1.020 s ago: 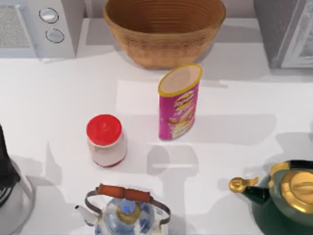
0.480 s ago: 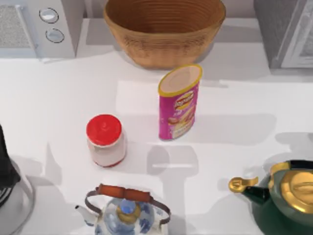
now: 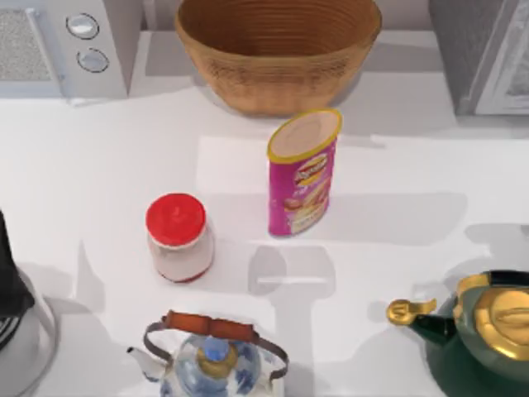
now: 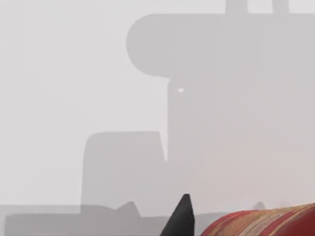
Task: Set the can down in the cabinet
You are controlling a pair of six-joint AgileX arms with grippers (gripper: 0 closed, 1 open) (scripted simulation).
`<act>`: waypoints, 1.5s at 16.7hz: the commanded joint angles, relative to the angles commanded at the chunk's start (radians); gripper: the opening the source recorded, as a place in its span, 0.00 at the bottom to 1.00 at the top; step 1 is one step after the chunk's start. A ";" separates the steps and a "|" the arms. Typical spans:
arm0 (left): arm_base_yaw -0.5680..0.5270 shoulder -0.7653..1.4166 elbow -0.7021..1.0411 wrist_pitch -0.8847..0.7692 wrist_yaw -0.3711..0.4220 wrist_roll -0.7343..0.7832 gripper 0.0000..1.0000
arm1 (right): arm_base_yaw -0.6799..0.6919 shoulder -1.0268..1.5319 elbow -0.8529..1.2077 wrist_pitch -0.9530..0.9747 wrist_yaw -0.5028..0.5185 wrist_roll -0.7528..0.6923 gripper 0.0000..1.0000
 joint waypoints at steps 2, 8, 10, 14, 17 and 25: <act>0.000 0.000 0.000 0.000 0.000 0.000 1.00 | -0.001 -0.001 0.001 0.000 0.000 0.001 0.00; 0.000 0.000 0.000 0.000 0.000 0.000 1.00 | -0.005 -0.050 0.105 -0.159 -0.003 -0.003 0.00; 0.000 0.000 0.000 0.000 0.000 0.000 1.00 | -0.006 -0.091 0.171 -0.279 -0.004 -0.004 0.00; 0.000 0.000 0.000 0.000 0.000 0.000 1.00 | -0.007 -0.191 0.310 -0.526 -0.005 -0.006 0.00; 0.000 0.000 0.000 0.000 0.000 0.000 1.00 | -0.007 -0.253 0.384 -0.648 -0.006 -0.007 0.00; 0.000 0.000 0.000 0.000 0.000 0.000 1.00 | -0.007 -0.283 0.396 -0.669 -0.001 0.000 0.00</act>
